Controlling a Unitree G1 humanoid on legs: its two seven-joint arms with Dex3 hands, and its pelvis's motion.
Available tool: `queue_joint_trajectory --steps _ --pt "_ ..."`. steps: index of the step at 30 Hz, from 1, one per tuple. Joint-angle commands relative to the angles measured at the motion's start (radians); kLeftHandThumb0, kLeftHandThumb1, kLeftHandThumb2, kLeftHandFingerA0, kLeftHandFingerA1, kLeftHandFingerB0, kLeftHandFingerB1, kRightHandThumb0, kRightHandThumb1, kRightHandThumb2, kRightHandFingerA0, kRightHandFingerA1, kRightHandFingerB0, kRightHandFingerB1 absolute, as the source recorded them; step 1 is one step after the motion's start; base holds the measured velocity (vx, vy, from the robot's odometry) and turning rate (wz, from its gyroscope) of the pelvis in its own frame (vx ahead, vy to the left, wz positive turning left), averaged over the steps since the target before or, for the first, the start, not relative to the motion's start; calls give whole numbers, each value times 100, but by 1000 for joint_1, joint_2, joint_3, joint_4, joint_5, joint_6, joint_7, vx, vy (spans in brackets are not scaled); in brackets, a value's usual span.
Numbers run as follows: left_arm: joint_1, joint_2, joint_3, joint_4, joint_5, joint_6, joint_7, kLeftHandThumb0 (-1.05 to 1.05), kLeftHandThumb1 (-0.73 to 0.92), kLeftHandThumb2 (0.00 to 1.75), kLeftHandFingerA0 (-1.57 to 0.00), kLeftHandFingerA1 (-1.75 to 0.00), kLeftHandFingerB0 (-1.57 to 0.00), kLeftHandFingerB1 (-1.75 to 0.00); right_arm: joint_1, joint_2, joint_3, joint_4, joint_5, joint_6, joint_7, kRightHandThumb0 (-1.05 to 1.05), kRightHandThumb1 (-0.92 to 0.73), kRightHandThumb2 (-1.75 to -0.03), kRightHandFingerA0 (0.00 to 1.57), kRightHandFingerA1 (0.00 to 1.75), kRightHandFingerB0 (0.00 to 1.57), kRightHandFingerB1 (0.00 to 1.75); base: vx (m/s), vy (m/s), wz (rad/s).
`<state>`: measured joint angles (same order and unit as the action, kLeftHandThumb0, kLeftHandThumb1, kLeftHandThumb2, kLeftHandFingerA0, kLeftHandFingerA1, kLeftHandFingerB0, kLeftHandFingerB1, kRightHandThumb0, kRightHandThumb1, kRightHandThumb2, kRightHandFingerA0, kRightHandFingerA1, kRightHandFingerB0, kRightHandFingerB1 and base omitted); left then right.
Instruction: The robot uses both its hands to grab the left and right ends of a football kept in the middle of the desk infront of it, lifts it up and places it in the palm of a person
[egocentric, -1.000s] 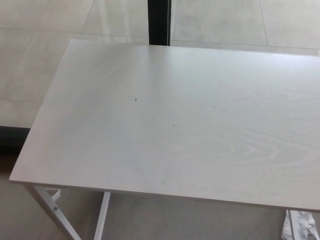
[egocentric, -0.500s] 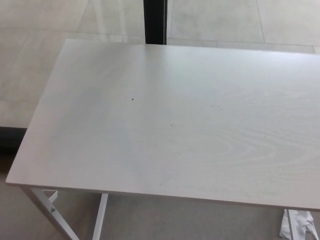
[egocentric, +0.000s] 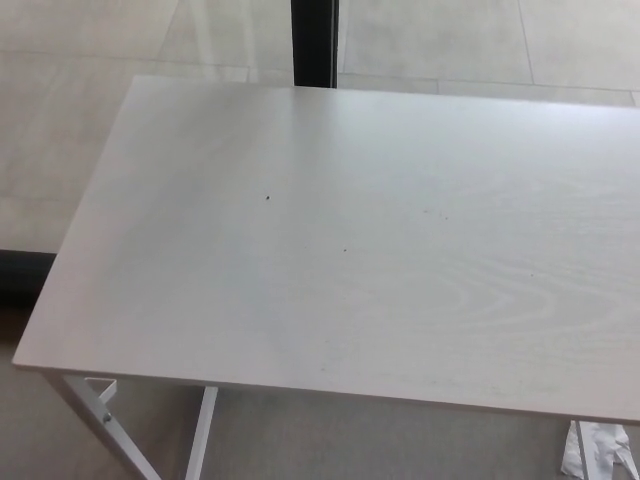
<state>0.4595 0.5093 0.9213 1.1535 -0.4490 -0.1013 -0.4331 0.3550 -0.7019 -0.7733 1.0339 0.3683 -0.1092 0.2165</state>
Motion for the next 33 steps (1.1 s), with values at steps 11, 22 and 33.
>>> queue_joint_trajectory --steps 11,22,33 --pt "53 73 -148 97 39 -42 -47 -34 52 105 -15 -60 -9 -53 38 -44 76 134 -45 -103 24 -54 -65 -59 44 61 28 31 0 0 0" --pt "77 95 -242 78 68 -124 -80 -76 72 63 0 -45 -7 -35 65 -32 86 123 -23 -111 45 -52 -65 -61 16 49 6 22 0 0 0" --pt "87 105 -267 122 61 -109 -83 -86 58 91 0 -35 -1 -26 71 -36 110 70 -42 -66 47 -52 -67 -60 22 51 2 26 0 0 0"
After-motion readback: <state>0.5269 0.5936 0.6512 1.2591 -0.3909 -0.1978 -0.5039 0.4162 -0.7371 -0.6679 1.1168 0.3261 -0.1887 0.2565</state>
